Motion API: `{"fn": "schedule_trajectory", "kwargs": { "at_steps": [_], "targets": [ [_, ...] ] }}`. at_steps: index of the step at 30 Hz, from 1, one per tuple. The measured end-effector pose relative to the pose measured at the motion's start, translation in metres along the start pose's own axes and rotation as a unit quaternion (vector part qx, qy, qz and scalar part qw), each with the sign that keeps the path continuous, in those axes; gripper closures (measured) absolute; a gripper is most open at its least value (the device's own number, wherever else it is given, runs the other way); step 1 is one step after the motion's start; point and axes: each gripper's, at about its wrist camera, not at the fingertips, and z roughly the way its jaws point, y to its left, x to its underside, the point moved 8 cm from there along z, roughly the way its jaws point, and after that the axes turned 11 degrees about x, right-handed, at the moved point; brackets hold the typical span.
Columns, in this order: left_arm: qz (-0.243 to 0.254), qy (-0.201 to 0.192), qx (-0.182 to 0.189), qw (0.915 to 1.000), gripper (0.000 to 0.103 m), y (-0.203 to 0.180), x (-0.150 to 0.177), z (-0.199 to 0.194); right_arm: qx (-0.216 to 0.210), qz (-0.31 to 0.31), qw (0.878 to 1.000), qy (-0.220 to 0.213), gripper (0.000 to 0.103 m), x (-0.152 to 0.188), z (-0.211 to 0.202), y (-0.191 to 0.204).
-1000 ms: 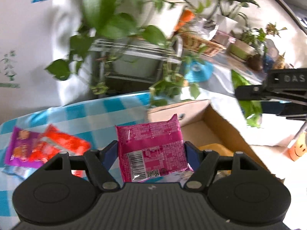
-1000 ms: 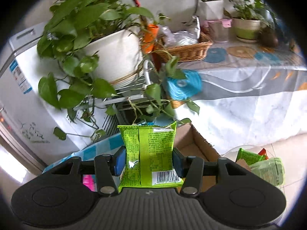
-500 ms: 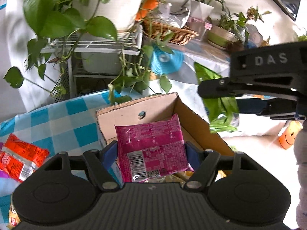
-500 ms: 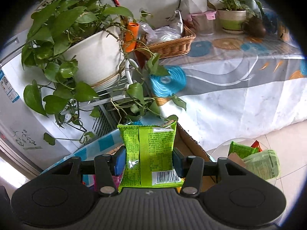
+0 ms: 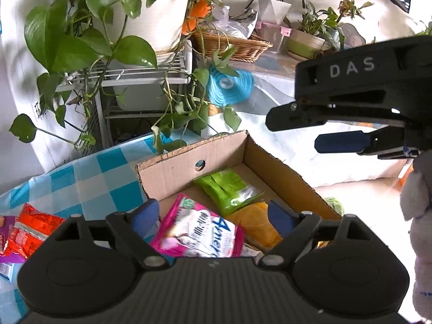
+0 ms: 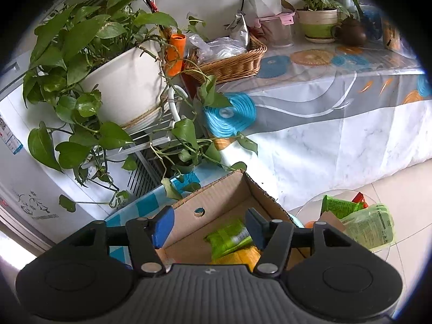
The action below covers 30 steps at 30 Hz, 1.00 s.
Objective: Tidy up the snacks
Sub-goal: 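Open both grippers to drop the packets into the cardboard box, then move both tools back from the box to the remaining snacks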
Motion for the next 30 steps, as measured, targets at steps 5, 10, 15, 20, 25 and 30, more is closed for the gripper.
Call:
{"fn": "schedule_trajectory", "kwargs": {
  "at_steps": [5,10,15,20,25,30],
  "targets": [
    [-0.002,0.0,-0.001,1.0,0.015,0.002,-0.002,-0.004,-0.002,0.0,1.0,0.0,0.037,0.0,0.0,0.002],
    [0.015,0.001,-0.011,0.9998,0.015,0.005,-0.001,-0.01,-0.008,-0.006,1.0,0.001,0.036,0.001,0.0,0.006],
    [0.024,0.003,-0.021,0.9995,0.015,0.013,-0.001,-0.018,-0.012,-0.013,1.0,0.002,0.035,0.002,0.002,0.012],
    [0.028,0.001,-0.029,0.9992,0.015,0.023,-0.001,-0.031,-0.015,-0.027,0.999,0.006,0.034,0.006,0.003,0.021],
    [0.012,-0.003,-0.031,0.9994,0.015,0.038,0.002,-0.047,-0.019,-0.043,0.999,0.008,0.031,0.01,0.003,0.032],
    [-0.005,-0.004,-0.041,0.9991,0.015,0.067,0.008,-0.064,-0.027,-0.059,0.998,0.014,0.03,0.016,0.006,0.047]
  ]
}}
